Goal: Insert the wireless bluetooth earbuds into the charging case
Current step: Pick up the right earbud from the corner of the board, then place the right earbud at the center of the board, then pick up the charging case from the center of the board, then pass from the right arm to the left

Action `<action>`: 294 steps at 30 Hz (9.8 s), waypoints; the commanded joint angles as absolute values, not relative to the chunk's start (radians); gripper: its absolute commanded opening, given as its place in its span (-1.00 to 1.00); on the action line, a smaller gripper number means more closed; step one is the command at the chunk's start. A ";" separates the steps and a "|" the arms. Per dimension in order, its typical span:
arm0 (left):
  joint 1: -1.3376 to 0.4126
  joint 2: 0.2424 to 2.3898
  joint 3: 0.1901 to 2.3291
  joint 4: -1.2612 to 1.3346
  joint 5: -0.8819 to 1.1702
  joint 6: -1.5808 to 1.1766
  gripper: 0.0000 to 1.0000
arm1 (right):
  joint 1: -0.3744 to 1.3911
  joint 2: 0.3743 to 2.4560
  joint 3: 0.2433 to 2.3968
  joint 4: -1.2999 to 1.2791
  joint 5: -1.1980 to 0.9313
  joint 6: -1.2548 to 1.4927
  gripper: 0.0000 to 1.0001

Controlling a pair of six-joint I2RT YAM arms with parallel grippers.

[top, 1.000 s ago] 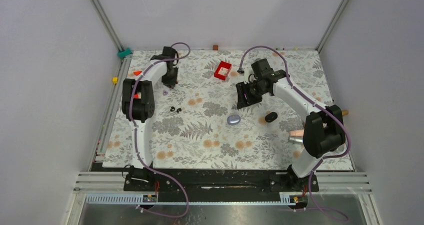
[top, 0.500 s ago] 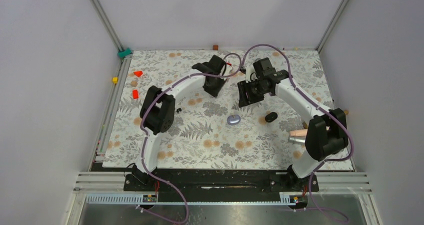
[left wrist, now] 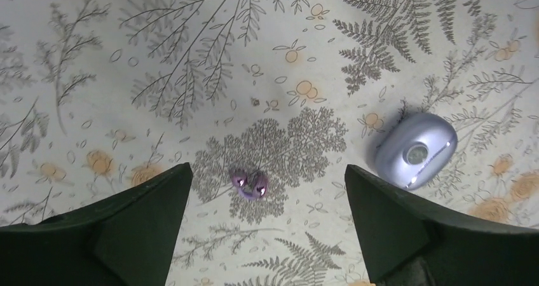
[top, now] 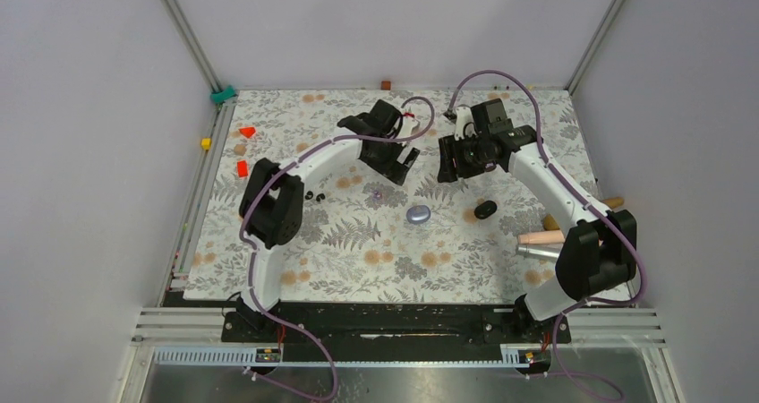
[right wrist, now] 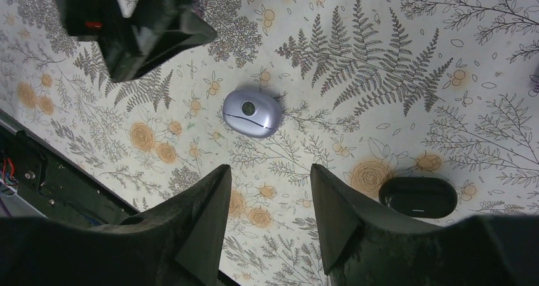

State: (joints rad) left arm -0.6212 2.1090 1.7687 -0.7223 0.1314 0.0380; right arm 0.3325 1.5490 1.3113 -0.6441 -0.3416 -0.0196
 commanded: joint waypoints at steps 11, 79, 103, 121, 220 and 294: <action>-0.155 1.913 1.626 -0.668 0.031 -0.056 0.96 | 0.321 1.527 1.301 -0.627 -0.380 -0.006 0.14; -0.668 2.173 1.912 -0.769 -0.070 0.084 -0.51 | 0.236 1.256 1.249 -0.538 -0.221 -0.033 0.21; -0.489 1.812 1.585 -0.651 0.088 0.124 0.97 | 0.221 1.353 1.260 -0.583 -0.389 -0.059 0.25; -0.119 1.304 1.088 -0.593 0.276 0.221 0.97 | 0.397 1.699 1.360 -0.729 -0.406 -0.051 -0.07; -0.060 1.333 1.060 -0.525 0.395 0.173 0.97 | 0.427 2.004 1.377 -0.473 -0.564 0.189 -0.44; -0.562 1.724 1.502 -0.791 1.120 0.369 -0.31 | 0.485 1.359 1.074 -0.262 -0.853 -0.082 -0.26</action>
